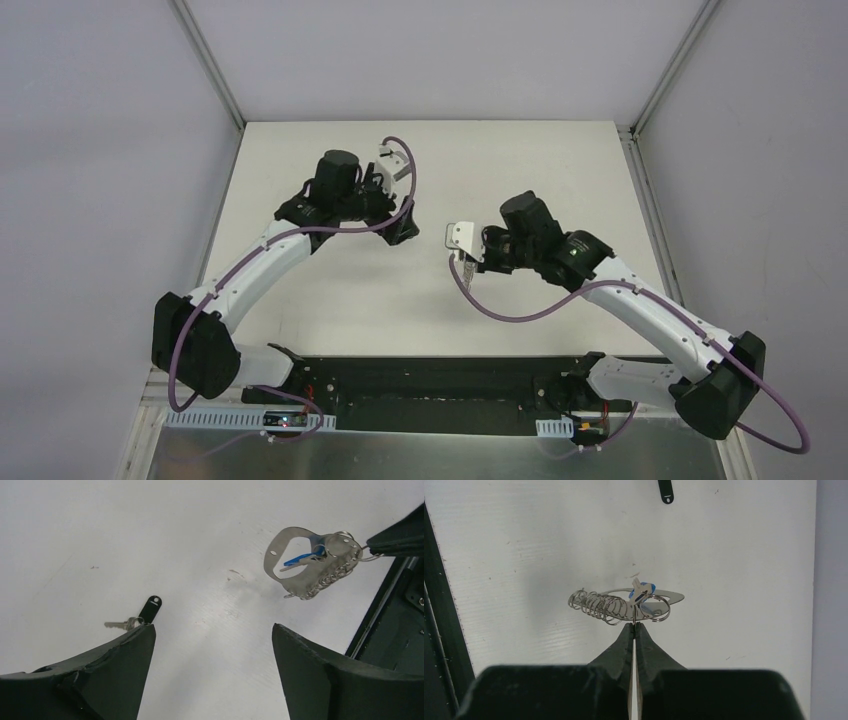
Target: Put the keys on the keyring
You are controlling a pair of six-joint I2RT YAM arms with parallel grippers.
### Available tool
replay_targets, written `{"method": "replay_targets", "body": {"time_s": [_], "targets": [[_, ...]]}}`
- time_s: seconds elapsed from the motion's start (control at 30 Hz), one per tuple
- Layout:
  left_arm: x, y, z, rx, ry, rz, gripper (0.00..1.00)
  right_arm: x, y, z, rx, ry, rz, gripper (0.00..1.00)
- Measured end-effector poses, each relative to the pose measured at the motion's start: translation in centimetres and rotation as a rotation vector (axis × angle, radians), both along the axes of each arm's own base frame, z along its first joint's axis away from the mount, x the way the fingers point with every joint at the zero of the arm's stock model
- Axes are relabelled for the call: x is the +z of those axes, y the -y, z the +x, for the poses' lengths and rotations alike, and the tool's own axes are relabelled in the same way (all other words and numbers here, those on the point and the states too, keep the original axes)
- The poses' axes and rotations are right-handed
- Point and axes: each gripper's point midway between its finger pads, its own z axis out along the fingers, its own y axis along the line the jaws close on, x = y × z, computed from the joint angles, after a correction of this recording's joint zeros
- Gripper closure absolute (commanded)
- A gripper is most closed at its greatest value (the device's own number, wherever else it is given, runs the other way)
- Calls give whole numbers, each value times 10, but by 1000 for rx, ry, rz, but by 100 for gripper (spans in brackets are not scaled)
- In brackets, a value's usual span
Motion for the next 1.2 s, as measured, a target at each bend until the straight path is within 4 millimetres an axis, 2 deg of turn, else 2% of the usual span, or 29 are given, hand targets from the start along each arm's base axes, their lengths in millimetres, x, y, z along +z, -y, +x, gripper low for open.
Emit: {"method": "replay_targets", "body": {"time_s": [0.03, 0.2, 0.3, 0.4, 0.47, 0.57, 0.7, 0.8, 0.9, 1.2], "targets": [[-2, -6, 5, 36, -1, 11, 1, -3, 2, 1, -1, 12, -12, 100], [-10, -23, 16, 146, -53, 20, 1, -8, 6, 3, -13, 30, -24, 100], [-20, -30, 22, 188, -122, 32, 8, -6, 4, 4, -18, 32, -10, 100], [-33, -28, 40, 225, -219, 58, 14, -4, 3, 4, -26, 20, 9, 100], [-46, -26, 53, 250, -275, 85, 17, -4, 4, 4, -36, 4, 21, 100], [-77, -28, 67, 306, -371, 150, 23, -5, 6, 5, -57, -23, 41, 100], [-117, -35, 72, 376, -492, 241, 30, -5, 9, 7, -79, -48, 60, 100], [-137, -39, 75, 424, -560, 293, 33, -6, 11, 8, -91, -60, 65, 100], [-148, -40, 79, 460, -600, 317, 36, -9, 12, 6, -96, -76, 66, 100], [-164, -34, 93, 516, -664, 334, 51, -12, 11, 4, -102, -109, 77, 100]]}}
